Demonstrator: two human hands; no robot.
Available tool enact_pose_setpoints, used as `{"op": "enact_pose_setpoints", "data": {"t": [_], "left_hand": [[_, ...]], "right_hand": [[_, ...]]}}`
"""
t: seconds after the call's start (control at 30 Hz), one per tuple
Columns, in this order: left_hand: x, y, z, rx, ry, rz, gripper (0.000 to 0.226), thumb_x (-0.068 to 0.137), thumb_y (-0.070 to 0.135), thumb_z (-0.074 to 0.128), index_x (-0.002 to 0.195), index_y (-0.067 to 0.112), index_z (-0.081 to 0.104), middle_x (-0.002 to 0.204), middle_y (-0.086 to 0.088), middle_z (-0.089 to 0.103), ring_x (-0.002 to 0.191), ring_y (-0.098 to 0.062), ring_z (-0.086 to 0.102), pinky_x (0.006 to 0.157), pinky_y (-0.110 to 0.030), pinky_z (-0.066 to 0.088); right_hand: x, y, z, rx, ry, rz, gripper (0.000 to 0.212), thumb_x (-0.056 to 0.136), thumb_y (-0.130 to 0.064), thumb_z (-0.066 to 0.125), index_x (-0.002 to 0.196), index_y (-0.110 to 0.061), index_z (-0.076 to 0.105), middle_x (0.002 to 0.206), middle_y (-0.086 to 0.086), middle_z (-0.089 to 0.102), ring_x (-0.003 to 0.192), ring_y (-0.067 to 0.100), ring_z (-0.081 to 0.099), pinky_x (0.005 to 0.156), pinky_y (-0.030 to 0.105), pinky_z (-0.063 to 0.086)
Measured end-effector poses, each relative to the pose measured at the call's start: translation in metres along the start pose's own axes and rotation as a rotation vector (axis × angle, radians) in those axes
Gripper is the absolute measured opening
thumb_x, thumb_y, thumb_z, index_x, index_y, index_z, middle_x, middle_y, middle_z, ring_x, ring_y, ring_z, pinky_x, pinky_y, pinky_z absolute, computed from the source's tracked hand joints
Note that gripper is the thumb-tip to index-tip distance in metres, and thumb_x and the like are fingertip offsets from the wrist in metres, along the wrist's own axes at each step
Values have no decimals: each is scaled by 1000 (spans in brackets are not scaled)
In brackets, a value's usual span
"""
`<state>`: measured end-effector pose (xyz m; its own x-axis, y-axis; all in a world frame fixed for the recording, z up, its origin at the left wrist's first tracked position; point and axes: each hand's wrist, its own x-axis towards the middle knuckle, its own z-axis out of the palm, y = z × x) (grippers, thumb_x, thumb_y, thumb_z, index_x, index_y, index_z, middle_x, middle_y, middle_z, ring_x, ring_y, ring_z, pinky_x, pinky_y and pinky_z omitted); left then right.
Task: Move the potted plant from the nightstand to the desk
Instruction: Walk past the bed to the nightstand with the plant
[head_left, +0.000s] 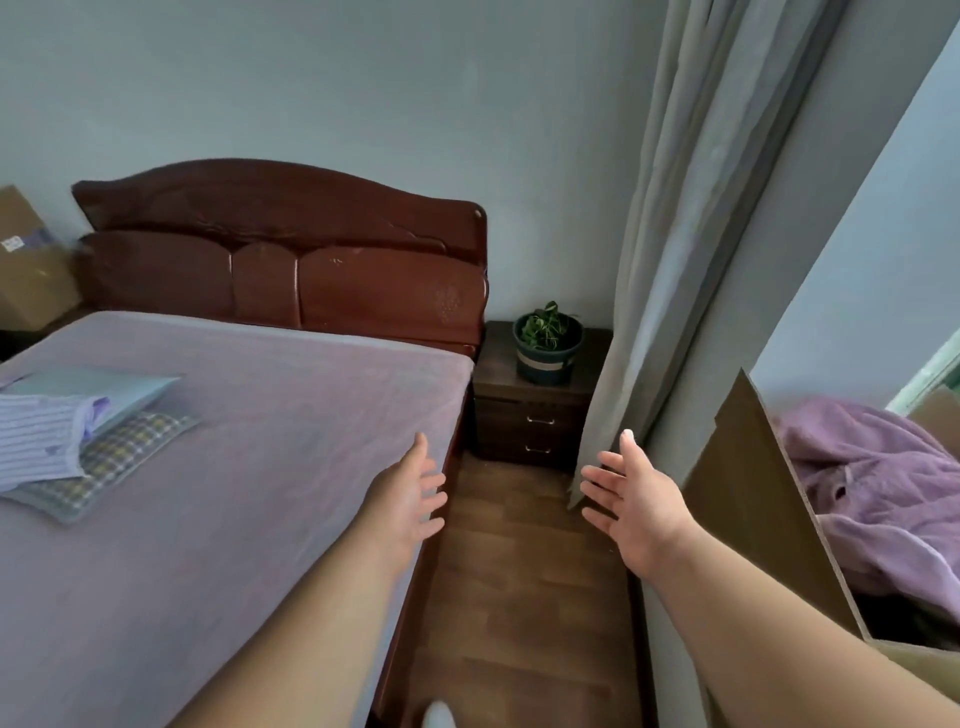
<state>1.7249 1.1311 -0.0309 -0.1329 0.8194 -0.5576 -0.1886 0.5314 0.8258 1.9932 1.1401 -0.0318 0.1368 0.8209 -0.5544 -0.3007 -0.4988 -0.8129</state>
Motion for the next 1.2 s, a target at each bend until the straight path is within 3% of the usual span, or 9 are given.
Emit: {"op": "enact_pose_setpoints", "data": {"t": [0.17, 0.27, 0.4, 0.57, 0.63, 0.8, 1.0, 1.07, 1.2], "left_hand": [[98, 48, 27, 12, -63, -1, 88, 110, 75, 41, 177, 18, 36, 185, -12, 39, 168, -38, 39, 135, -61, 33], [153, 68, 37, 6, -74, -47, 88, 111, 73, 42, 177, 16, 36, 185, -14, 38, 168, -39, 40, 135, -62, 34], [214, 100, 50, 52, -123, -154, 91, 111, 75, 39, 180, 16, 30, 187, -14, 34, 169, -40, 36, 136, -64, 32], [282, 149, 80, 70, -148, -148, 85, 114, 69, 41, 180, 17, 29, 186, -14, 35, 169, -38, 37, 136, -63, 33], [301, 159, 91, 45, -149, -147, 83, 114, 69, 40, 181, 22, 25, 187, -13, 33, 171, -38, 34, 136, -63, 32], [352, 168, 111, 41, -94, -186, 84, 112, 70, 46, 180, 24, 27, 186, -12, 36, 167, -39, 41, 133, -63, 38], [412, 176, 139, 54, -38, -218, 85, 112, 71, 43, 181, 24, 25, 186, -11, 35, 167, -39, 40, 133, -63, 38], [434, 185, 150, 61, -27, -213, 85, 112, 71, 42, 181, 24, 25, 187, -12, 34, 168, -39, 39, 134, -64, 37], [482, 214, 173, 38, 48, -170, 81, 114, 65, 45, 178, 16, 36, 182, -14, 43, 163, -39, 47, 132, -62, 40]], "right_hand": [[90, -30, 17, 88, 46, 47, 71, 112, -62, 49, 160, -10, 55, 152, 16, 66, 140, 36, 61, 112, 55, 51], [133, -48, 28, 111, 99, 64, 71, 112, -63, 50, 159, -10, 55, 146, 16, 67, 133, 36, 63, 111, 55, 51], [180, -81, 40, 198, 117, 56, 73, 111, -64, 50, 160, -10, 54, 139, 13, 68, 131, 35, 62, 113, 55, 49], [228, -105, 60, 296, 152, 48, 74, 111, -64, 50, 162, -11, 51, 139, 11, 67, 134, 33, 60, 120, 57, 47], [245, -110, 66, 305, 171, 57, 72, 111, -63, 51, 160, -10, 54, 139, 12, 69, 134, 34, 61, 115, 56, 50], [304, -136, 68, 300, 175, 62, 72, 111, -63, 51, 160, -10, 53, 147, 13, 68, 137, 33, 61, 109, 52, 50], [388, -168, 64, 263, 157, 71, 74, 110, -64, 52, 160, -9, 54, 135, 10, 71, 135, 32, 62, 105, 49, 51], [420, -182, 61, 222, 142, 84, 74, 111, -63, 51, 161, -9, 53, 145, 12, 69, 133, 30, 61, 103, 47, 49], [488, -223, 60, 140, 133, 134, 72, 112, -61, 48, 163, -9, 52, 157, 14, 64, 144, 33, 59, 117, 52, 49]]}}
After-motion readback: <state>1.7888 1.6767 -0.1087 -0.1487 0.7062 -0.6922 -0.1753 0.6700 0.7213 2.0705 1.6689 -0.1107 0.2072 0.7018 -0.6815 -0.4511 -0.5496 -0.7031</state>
